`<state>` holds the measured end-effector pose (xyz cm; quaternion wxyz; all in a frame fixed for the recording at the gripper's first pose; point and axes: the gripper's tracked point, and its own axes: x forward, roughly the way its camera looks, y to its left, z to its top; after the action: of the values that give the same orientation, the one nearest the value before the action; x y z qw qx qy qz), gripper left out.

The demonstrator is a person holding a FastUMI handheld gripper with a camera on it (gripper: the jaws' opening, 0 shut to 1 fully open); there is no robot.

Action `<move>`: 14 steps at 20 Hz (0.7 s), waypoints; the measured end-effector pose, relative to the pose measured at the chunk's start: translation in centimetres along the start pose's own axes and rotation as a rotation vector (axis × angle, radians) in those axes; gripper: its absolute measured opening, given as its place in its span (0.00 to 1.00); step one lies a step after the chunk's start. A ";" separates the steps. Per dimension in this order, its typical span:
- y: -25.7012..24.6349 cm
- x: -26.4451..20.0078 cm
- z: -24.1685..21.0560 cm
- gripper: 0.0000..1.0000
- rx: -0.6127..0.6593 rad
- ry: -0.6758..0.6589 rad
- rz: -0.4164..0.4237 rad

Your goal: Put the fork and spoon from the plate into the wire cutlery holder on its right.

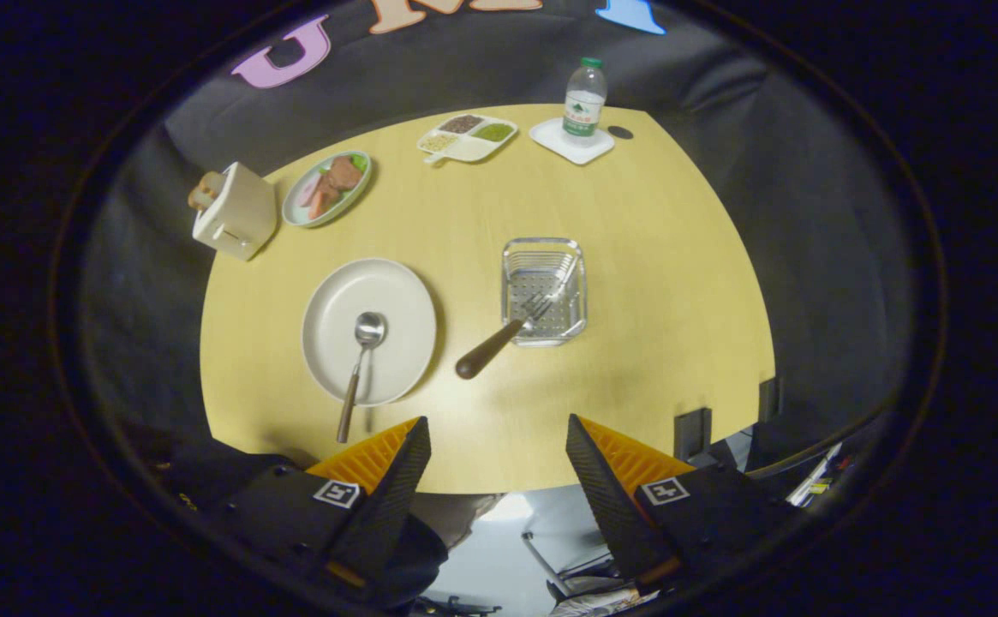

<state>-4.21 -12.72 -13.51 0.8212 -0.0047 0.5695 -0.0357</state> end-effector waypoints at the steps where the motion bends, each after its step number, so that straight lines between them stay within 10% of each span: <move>1: 1.0 0.0 -0.4 1.00 -0.013 0.001 0.013; 14: 15.0 7.2 -5.4 1.00 -0.098 0.140 0.224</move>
<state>-5.92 2.00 -22.86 0.7770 0.0214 0.6235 0.0839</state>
